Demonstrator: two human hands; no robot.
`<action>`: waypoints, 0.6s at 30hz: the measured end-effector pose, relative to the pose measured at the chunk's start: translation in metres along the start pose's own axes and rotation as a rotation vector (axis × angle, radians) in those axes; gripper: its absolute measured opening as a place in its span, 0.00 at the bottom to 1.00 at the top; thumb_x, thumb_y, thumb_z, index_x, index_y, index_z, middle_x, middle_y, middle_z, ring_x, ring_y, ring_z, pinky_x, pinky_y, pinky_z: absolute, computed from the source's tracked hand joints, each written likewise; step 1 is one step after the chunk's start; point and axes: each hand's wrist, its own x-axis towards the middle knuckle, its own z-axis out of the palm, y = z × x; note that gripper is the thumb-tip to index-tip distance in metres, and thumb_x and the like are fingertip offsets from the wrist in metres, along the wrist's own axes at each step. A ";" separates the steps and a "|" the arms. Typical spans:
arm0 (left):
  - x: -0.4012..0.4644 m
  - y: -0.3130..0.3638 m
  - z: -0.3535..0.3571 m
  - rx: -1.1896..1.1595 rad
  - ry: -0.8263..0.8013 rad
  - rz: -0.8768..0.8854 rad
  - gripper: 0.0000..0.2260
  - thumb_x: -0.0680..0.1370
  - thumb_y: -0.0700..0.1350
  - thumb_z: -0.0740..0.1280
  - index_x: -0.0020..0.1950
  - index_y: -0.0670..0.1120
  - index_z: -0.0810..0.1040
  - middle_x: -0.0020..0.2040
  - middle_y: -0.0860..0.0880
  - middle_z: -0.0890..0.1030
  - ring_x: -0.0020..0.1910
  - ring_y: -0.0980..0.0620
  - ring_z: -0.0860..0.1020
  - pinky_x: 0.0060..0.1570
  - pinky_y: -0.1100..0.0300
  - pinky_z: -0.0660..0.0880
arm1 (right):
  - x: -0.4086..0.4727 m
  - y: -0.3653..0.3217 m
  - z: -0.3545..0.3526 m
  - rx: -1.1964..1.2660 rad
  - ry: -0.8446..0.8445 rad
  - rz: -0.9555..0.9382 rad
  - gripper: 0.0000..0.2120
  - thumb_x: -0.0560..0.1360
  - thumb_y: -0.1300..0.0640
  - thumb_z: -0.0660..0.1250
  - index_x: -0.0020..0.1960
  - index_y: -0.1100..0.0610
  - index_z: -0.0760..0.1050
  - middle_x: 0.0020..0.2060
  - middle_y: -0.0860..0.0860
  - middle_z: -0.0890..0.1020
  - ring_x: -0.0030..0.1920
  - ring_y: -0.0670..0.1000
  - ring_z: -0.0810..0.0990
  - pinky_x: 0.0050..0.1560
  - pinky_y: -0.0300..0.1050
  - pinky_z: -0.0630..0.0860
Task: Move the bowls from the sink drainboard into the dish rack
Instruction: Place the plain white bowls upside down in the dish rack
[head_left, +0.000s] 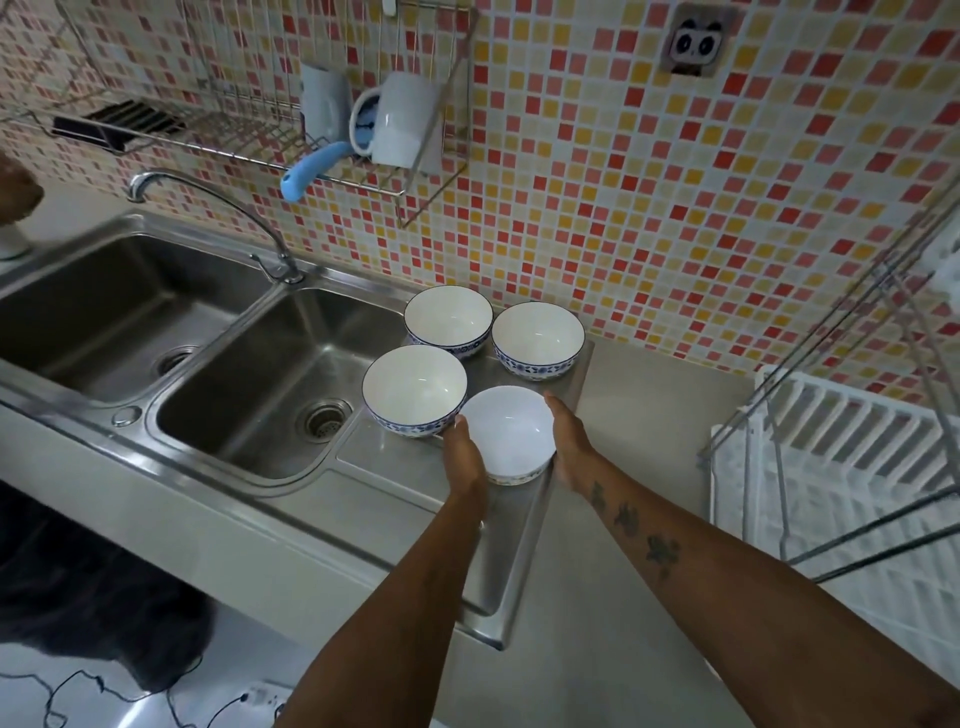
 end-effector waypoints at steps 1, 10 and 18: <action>-0.002 0.001 0.001 0.001 0.002 -0.001 0.19 0.84 0.48 0.55 0.72 0.42 0.73 0.69 0.43 0.76 0.65 0.43 0.75 0.68 0.50 0.70 | -0.002 -0.002 -0.001 0.010 -0.003 -0.001 0.21 0.77 0.43 0.59 0.62 0.54 0.74 0.62 0.58 0.78 0.62 0.60 0.77 0.67 0.58 0.71; -0.061 0.043 0.026 -0.115 -0.133 -0.093 0.24 0.82 0.59 0.54 0.72 0.48 0.72 0.68 0.43 0.78 0.65 0.38 0.77 0.69 0.42 0.71 | -0.070 -0.044 -0.018 0.063 0.080 -0.180 0.20 0.78 0.46 0.57 0.64 0.56 0.73 0.63 0.57 0.77 0.61 0.60 0.76 0.65 0.57 0.73; -0.180 0.141 0.069 -0.257 -0.279 -0.116 0.17 0.84 0.52 0.52 0.69 0.49 0.70 0.71 0.45 0.73 0.62 0.43 0.76 0.61 0.45 0.70 | -0.205 -0.123 -0.057 0.148 0.136 -0.684 0.18 0.83 0.56 0.49 0.67 0.54 0.71 0.54 0.47 0.73 0.55 0.48 0.72 0.52 0.37 0.72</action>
